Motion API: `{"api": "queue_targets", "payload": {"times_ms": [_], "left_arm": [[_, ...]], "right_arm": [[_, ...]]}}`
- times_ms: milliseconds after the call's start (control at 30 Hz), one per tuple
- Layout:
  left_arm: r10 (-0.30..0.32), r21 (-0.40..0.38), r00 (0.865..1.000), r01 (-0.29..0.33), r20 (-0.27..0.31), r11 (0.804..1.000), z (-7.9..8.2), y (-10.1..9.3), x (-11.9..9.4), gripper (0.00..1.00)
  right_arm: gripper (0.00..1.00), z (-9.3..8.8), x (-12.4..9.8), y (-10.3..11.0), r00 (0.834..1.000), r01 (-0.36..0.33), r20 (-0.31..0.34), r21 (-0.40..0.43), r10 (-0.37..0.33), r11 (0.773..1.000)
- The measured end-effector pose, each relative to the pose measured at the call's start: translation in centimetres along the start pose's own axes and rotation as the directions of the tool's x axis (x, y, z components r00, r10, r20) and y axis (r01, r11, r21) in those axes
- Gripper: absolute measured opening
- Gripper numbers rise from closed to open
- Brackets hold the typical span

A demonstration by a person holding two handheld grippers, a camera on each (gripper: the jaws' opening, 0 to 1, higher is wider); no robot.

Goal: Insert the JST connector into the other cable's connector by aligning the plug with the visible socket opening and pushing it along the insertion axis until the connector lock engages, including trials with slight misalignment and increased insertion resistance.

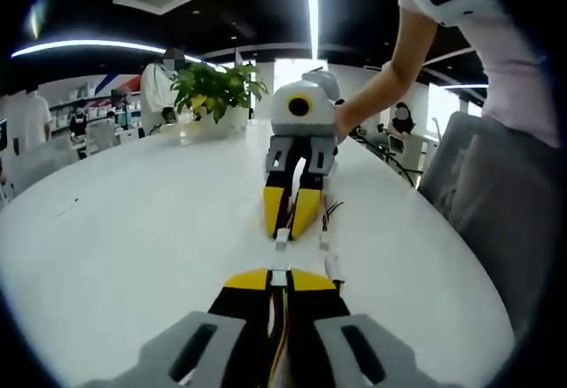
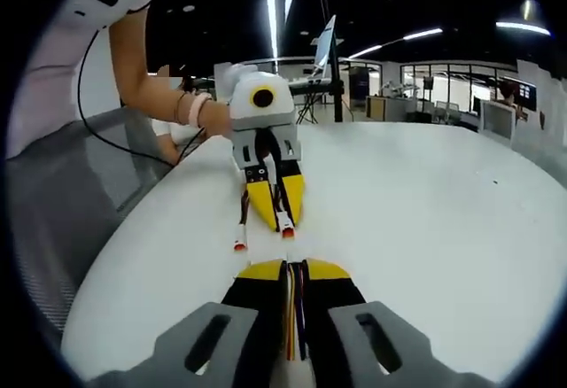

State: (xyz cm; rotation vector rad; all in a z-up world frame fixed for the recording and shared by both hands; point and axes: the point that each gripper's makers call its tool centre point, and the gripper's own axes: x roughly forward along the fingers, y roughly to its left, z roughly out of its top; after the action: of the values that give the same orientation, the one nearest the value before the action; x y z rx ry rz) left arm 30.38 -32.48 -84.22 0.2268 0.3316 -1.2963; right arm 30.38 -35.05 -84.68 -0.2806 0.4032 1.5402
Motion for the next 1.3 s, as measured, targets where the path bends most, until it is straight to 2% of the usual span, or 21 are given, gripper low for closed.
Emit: {"api": "queue_targets", "payload": {"times_ms": [200,367,533,633,800,1300], "left_arm": [[-0.01,-0.011,1.0,0.01,0.003,1.0,0.1,-0.2,-0.1,0.0],[-0.011,-0.025,0.999,0.012,0.037,1.0,1.2,-0.3,-0.3,0.0],[-0.023,-0.012,0.999,0.023,0.027,1.0,1.5,-0.3,-0.3,0.0],[-0.026,-0.018,0.999,0.027,0.032,0.999,1.8,-0.2,-0.3,0.0],[-0.031,-0.013,0.999,0.031,0.007,0.999,1.7,-0.1,-0.2,0.0],[-0.041,-0.011,0.999,0.041,-0.004,0.999,1.6,0.0,0.0,0.0]], "right_arm": [[0.04,0.7,0.0,0.6,1.0,-0.005,0.0,0.002,0.005,1.0],[0.04,2.0,-0.1,0.8,1.0,-0.01,0.016,-0.013,0.01,1.0],[0.04,2.6,-0.1,0.6,1.0,-0.014,0.014,-0.032,0.015,0.999],[0.04,2.6,0.0,0.6,1.0,-0.024,-0.001,-0.048,0.024,0.999],[0.04,2.7,0.3,0.7,0.999,-0.036,-0.01,-0.068,0.035,0.997],[0.04,2.1,0.6,0.6,0.998,-0.051,-0.037,-0.084,0.048,0.995]]}}
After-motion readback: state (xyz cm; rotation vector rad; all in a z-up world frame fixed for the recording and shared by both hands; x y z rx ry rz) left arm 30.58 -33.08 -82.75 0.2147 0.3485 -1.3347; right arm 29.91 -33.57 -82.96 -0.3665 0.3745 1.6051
